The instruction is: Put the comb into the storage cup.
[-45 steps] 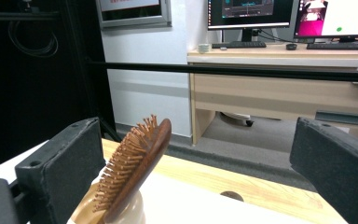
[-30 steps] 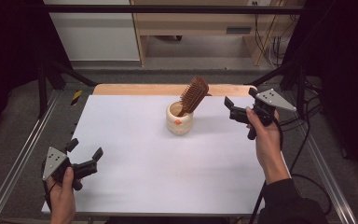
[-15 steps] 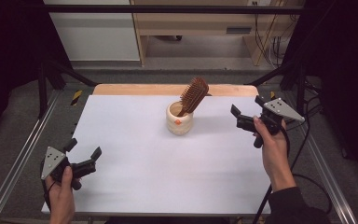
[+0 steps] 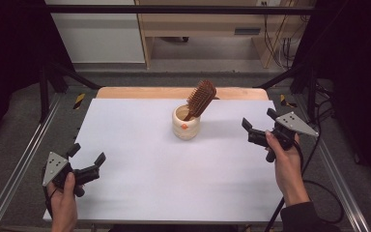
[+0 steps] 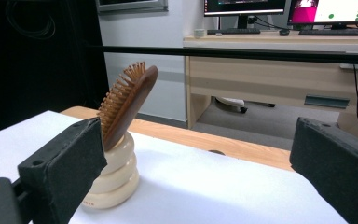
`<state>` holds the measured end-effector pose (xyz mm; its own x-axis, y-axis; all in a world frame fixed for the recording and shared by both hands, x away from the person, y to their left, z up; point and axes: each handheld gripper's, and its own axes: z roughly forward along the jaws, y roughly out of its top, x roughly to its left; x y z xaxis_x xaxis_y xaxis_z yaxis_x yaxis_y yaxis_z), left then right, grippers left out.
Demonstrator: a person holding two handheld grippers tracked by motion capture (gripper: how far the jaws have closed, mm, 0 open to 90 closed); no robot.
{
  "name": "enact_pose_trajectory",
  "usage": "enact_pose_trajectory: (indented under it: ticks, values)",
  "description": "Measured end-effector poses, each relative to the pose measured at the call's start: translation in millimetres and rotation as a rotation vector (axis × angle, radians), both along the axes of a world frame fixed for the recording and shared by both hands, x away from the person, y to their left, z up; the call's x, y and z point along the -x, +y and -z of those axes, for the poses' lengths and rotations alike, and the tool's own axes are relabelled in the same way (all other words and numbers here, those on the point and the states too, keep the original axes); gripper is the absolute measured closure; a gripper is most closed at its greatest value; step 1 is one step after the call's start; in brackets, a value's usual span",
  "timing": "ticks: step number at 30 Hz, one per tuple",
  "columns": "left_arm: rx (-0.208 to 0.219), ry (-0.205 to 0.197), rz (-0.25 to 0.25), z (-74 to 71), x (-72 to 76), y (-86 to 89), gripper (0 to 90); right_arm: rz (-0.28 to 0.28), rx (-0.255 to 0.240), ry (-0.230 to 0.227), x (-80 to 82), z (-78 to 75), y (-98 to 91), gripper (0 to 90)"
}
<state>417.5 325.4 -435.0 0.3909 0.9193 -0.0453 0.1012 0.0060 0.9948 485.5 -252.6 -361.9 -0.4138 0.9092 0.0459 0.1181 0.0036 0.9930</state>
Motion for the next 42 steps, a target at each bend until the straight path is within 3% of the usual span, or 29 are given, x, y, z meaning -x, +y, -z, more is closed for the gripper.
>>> enact_pose_trajectory:
  ticks: [12, 32, 35, 42]
  values:
    - [-0.001, -0.002, 0.014, -1.3, 1.4, -1.0, 1.1, 0.014, -0.014, 0.007, 12.3, 15.9, -9.6, 3.5]
    - [0.011, -0.004, 0.04, -5.7, 6.1, -4.6, 1.0, 0.05, -0.032, 0.0, 31.4, 25.7, -29.2, 2.5]
    - [-0.011, -0.009, 0.052, -6.3, 10.3, -5.0, 0.9, 0.05, -0.03, 0.003, 34.4, 28.2, -31.3, 2.7]
    - [-0.018, -0.006, 0.051, -5.1, 15.6, -1.2, 1.0, 0.053, -0.031, 0.008, 42.4, 38.3, -33.7, 2.8]
